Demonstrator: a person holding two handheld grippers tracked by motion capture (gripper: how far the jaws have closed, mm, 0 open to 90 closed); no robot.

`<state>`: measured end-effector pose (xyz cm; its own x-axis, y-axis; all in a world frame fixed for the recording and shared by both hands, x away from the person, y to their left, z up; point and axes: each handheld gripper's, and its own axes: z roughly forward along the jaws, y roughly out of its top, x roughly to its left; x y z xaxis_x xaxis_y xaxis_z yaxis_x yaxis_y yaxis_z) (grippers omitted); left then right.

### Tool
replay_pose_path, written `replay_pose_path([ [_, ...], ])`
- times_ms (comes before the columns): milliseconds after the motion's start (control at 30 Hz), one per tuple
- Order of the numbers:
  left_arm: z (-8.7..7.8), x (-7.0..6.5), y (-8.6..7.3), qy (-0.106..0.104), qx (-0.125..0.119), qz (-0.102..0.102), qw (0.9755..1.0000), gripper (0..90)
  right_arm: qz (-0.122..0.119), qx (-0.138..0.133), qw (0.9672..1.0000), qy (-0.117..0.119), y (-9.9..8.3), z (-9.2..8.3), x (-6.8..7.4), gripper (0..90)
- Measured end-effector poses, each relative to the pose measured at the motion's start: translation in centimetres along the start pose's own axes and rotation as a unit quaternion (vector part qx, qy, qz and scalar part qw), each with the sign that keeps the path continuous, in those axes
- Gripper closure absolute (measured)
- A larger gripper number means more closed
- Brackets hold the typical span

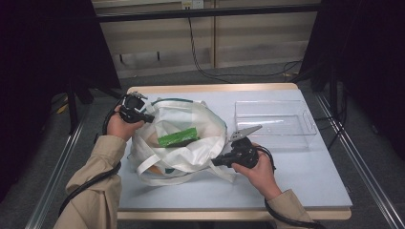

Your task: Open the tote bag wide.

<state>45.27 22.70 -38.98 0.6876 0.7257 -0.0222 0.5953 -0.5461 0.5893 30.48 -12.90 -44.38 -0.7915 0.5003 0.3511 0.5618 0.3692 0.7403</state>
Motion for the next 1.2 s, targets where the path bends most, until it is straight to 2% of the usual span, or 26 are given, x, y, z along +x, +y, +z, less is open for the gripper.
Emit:
replay_pose_path([
  [133,0.5,0.1,-0.2,0.003,0.003,0.001,1.0,90.0,0.002,0.003,1.0,-0.005,-0.6,0.4,-0.3,86.4],
  [167,0.7,0.1,-0.3,0.001,0.004,-0.004,1.0,90.0,0.006,0.002,1.0,-0.006,-0.7,0.5,-0.3,86.4],
  [233,0.9,0.2,-0.4,0.001,0.006,0.004,1.0,90.0,0.008,0.006,0.9999,-0.007,-0.8,0.7,-0.4,86.4],
  [400,1.5,0.0,-0.5,0.001,0.006,-0.003,1.0,90.0,0.005,0.009,0.9999,-0.007,-1.1,0.9,-0.5,86.4],
  [500,1.6,0.2,-0.6,0.0,0.009,0.001,1.0,90.0,0.007,0.007,0.9999,-0.007,-1.2,1.0,-0.5,86.4],
  [567,1.8,0.0,-0.7,0.003,0.003,-0.009,1.0,90.0,0.007,0.006,0.9999,-0.01,-1.2,1.0,-0.5,86.4],
  [700,1.9,0.1,-1.0,0.004,0.006,0.0,1.0,90.0,0.01,0.01,0.9998,-0.013,-1.3,1.1,-0.6,86.4],
  [767,2.0,0.0,-1.1,0.007,0.003,-0.007,0.9999,90.0,0.007,0.013,0.9998,-0.015,-1.4,1.2,-0.6,86.4],
  [800,2.1,0.1,-1.2,0.007,0.005,0.001,1.0,90.0,0.006,0.014,0.9998,-0.016,-1.4,1.2,-0.6,86.4],
  [867,2.2,0.0,-1.3,0.009,0.002,-0.007,0.9999,90.0,0.002,0.017,0.9997,-0.019,-1.4,1.2,-0.6,86.4],
  [1033,2.5,0.1,-1.5,0.008,0.003,-0.004,1.0,90.0,-0.009,0.029,0.999,-0.034,-1.7,1.6,-0.5,86.3],
  [1067,2.5,0.1,-1.6,0.01,0.005,0.0,0.9999,90.0,-0.01,0.029,0.999,-0.033,-1.7,1.7,-0.5,86.3],
  [1200,2.6,0.1,-1.7,0.005,0.005,-0.005,1.0,90.0,-0.012,0.029,0.9989,-0.035,-1.8,1.7,-0.5,86.3],
])
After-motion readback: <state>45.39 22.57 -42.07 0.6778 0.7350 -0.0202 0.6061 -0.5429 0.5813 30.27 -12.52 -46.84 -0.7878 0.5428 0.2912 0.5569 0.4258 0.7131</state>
